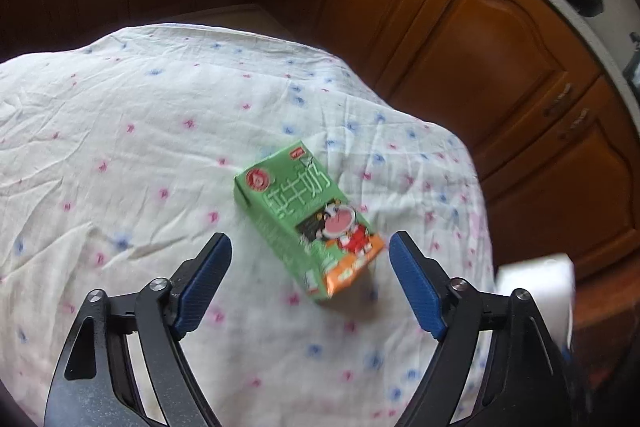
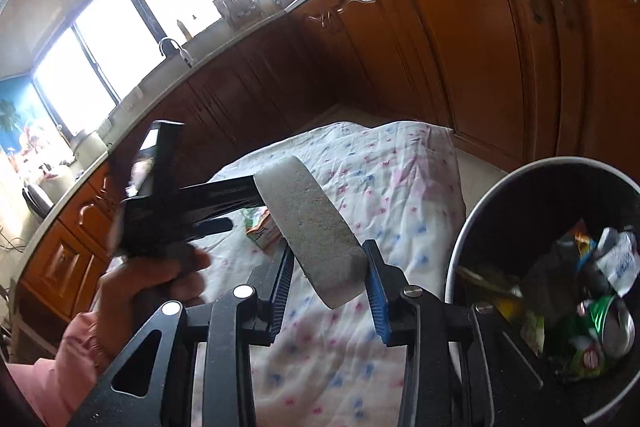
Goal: Collect trash
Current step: 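Grasp the green milk carton with the left tool while the right tool grasps the white foam block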
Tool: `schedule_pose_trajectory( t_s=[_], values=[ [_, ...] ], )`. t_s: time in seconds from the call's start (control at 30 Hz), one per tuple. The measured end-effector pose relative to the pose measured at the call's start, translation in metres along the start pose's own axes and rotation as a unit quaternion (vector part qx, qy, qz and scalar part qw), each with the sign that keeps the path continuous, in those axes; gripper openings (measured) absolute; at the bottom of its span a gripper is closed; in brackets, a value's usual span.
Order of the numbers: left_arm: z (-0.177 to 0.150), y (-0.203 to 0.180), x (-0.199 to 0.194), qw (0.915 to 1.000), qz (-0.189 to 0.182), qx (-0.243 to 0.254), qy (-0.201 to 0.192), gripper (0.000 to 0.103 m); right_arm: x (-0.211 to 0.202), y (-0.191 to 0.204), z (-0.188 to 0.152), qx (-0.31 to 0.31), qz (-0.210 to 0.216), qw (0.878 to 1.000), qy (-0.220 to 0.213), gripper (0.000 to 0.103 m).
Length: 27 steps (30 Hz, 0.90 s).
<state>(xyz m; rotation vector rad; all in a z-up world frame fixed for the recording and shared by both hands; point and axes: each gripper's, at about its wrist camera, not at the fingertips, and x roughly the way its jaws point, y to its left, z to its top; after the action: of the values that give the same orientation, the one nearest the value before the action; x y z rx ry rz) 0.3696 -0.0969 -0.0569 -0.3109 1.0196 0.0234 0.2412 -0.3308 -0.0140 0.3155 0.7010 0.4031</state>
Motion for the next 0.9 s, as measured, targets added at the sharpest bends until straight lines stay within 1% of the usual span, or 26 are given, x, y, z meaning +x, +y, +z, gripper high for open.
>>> schedule_pose_trajectory(
  t_s=[0.1, 0.13, 0.2, 0.23, 0.27, 0.3, 0.33, 0.4, 0.57, 0.67, 0.77, 0.9],
  values=[
    [0.007, -0.004, 0.016, 0.9992, 0.039, -0.004, 0.003, 0.084, -0.006, 0.004, -0.005, -0.001, 0.004, 1.000, -0.005, 0.035],
    [0.009, -0.005, 0.022, 0.9990, 0.044, -0.004, 0.006, 0.084, -0.010, 0.004, -0.006, 0.002, 0.006, 1.000, -0.008, 0.035],
    [0.008, -0.005, 0.028, 0.9992, 0.040, 0.002, 0.003, 0.084, -0.014, 0.002, -0.006, 0.009, 0.009, 1.000, -0.013, 0.035],
    [0.007, -0.005, 0.027, 0.9992, 0.039, 0.009, -0.002, 0.077, -0.017, 0.001, -0.007, 0.012, 0.009, 1.000, -0.016, 0.035],
    [0.005, -0.006, 0.024, 0.9993, 0.029, 0.022, -0.012, 0.070, -0.018, 0.000, -0.007, 0.014, 0.008, 1.000, -0.018, 0.035],
    [0.003, -0.007, 0.021, 0.9991, 0.024, 0.032, -0.016, 0.059, -0.019, -0.001, -0.007, 0.015, 0.007, 1.000, -0.019, 0.035],
    [0.001, -0.009, 0.017, 0.9987, 0.021, 0.043, -0.018, 0.055, -0.020, -0.002, -0.008, 0.016, 0.006, 1.000, -0.021, 0.035],
    [-0.007, -0.009, 0.007, 0.9977, 0.005, 0.066, -0.019, 0.051, -0.025, -0.003, -0.012, 0.018, 0.004, 1.000, -0.025, 0.035],
    [-0.033, -0.008, -0.025, 0.9939, -0.041, 0.101, -0.016, 0.048, -0.033, -0.005, -0.020, 0.025, -0.002, 0.999, -0.029, 0.035],
    [-0.053, -0.010, -0.048, 0.9903, -0.058, 0.125, -0.017, 0.047, -0.036, -0.005, -0.027, 0.030, -0.005, 0.999, -0.030, 0.035],
    [-0.076, -0.017, -0.068, 0.9860, -0.064, 0.153, -0.021, 0.047, -0.042, -0.007, -0.036, 0.035, -0.007, 0.999, -0.029, 0.035],
    [-0.097, -0.019, -0.086, 0.9824, -0.068, 0.172, -0.022, 0.046, -0.053, -0.012, -0.045, 0.044, -0.013, 0.998, -0.033, 0.035]
  ],
)
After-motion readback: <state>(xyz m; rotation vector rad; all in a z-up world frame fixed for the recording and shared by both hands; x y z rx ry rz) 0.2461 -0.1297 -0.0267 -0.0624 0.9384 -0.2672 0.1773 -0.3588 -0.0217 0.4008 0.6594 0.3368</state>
